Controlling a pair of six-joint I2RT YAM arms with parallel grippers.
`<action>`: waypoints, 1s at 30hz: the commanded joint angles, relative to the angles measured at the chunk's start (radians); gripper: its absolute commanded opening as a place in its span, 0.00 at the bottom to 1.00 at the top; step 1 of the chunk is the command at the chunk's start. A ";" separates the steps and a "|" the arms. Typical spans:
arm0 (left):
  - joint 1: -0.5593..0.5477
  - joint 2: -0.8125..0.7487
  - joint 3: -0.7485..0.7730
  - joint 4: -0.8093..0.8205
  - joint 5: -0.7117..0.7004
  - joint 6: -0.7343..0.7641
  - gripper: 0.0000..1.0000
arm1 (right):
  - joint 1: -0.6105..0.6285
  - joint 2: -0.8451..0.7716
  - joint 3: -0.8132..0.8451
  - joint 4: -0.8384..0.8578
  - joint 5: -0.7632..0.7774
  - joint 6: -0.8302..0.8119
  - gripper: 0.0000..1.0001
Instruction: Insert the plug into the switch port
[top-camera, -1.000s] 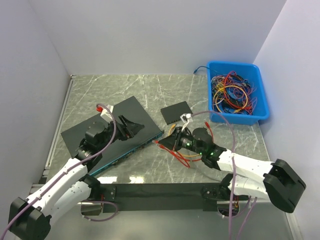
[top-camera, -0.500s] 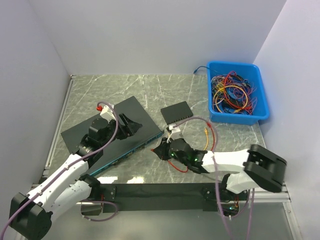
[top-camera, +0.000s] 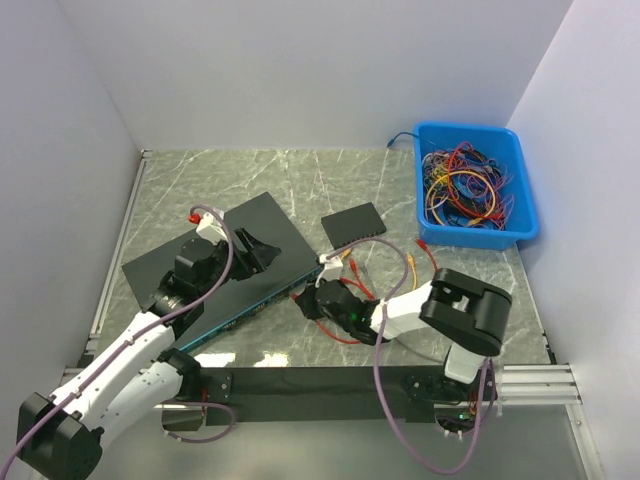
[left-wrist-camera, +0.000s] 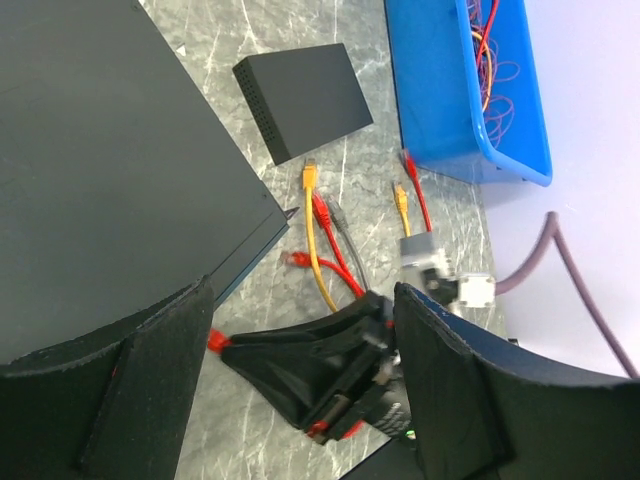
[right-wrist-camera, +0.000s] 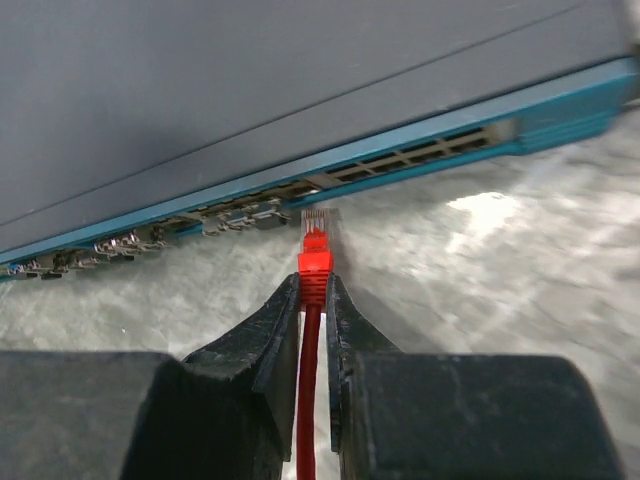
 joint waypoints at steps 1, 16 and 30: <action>0.000 -0.032 -0.006 -0.006 -0.019 0.024 0.77 | 0.022 0.056 0.021 0.058 0.022 0.007 0.00; 0.000 -0.049 -0.017 -0.015 -0.030 0.020 0.77 | 0.048 -0.065 -0.125 0.194 0.242 0.018 0.00; 0.001 -0.047 -0.038 0.011 -0.022 0.009 0.77 | 0.051 0.014 -0.045 0.236 0.231 -0.042 0.00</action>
